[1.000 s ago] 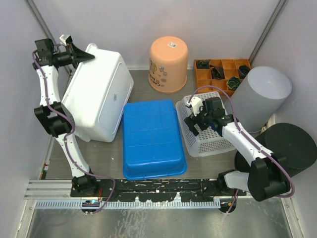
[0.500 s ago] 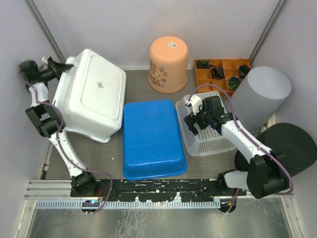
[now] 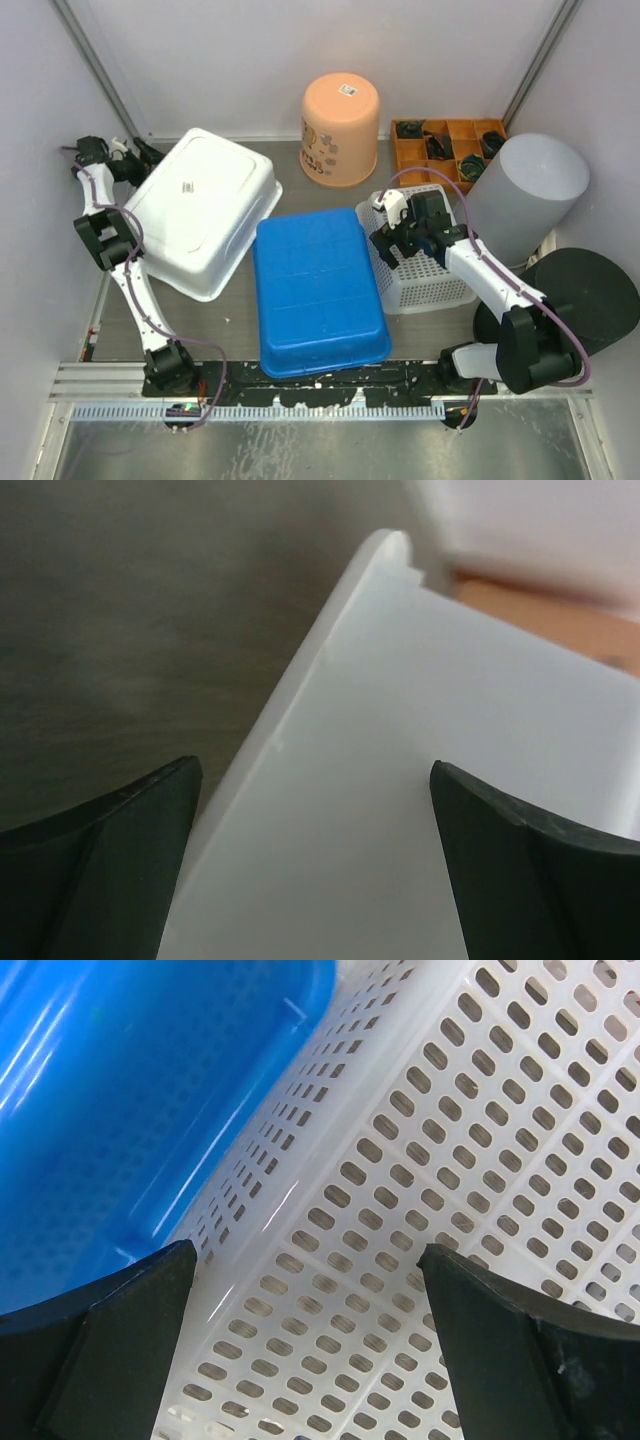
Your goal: Turn the large container upside down
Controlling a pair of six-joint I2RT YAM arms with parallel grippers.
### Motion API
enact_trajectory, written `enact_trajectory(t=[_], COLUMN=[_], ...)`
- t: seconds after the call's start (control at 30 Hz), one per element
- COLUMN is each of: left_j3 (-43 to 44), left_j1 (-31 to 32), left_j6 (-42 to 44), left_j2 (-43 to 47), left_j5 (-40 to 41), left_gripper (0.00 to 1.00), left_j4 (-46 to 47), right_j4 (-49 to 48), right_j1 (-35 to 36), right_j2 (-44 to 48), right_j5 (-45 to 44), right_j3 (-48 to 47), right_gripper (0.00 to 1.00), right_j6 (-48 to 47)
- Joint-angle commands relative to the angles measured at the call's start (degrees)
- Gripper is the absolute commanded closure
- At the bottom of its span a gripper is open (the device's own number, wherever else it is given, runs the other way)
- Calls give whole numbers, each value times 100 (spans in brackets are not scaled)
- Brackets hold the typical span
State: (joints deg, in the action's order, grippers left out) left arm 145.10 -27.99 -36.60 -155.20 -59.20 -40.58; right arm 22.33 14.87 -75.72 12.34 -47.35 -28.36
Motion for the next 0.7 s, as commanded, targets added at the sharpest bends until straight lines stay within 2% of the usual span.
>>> enact_trajectory(t=[0.0, 0.13, 0.23, 0.3, 0.37, 0.47, 0.67], left_j3=[134, -686, -1896, -2721, -3225, -3409, -2558], left_j1=[292, 770, 1379, 1572, 1680, 1718, 1719], left_j6=[3141, 4261, 5148, 5615, 5878, 5987, 6100], left_j2=[310, 1056, 1862, 2424, 2907, 3529, 4206], left_j5=[2404, 4583, 6228, 6975, 7373, 7657, 8067], left_gripper=[1, 1, 1, 1, 1, 1, 1], left_j4=[-3207, -2920, -1981, -1231, -790, -506, -562], right_j4=[429, 427, 425, 418, 357, 181, 126], right_j1=[-331, -334, -332, -328, -325, -329, -319], right_j2=[-918, -876, -836, -786, -718, -628, -454], right_j5=[-1028, -990, -978, -978, -1003, -1274, -1189], right_j3=[525, 540, 526, 517, 517, 466, 425], right_gripper=[0, 0, 0, 0, 0, 0, 0], right_j6=[-244, -256, -263, -270, -242, -79, -37])
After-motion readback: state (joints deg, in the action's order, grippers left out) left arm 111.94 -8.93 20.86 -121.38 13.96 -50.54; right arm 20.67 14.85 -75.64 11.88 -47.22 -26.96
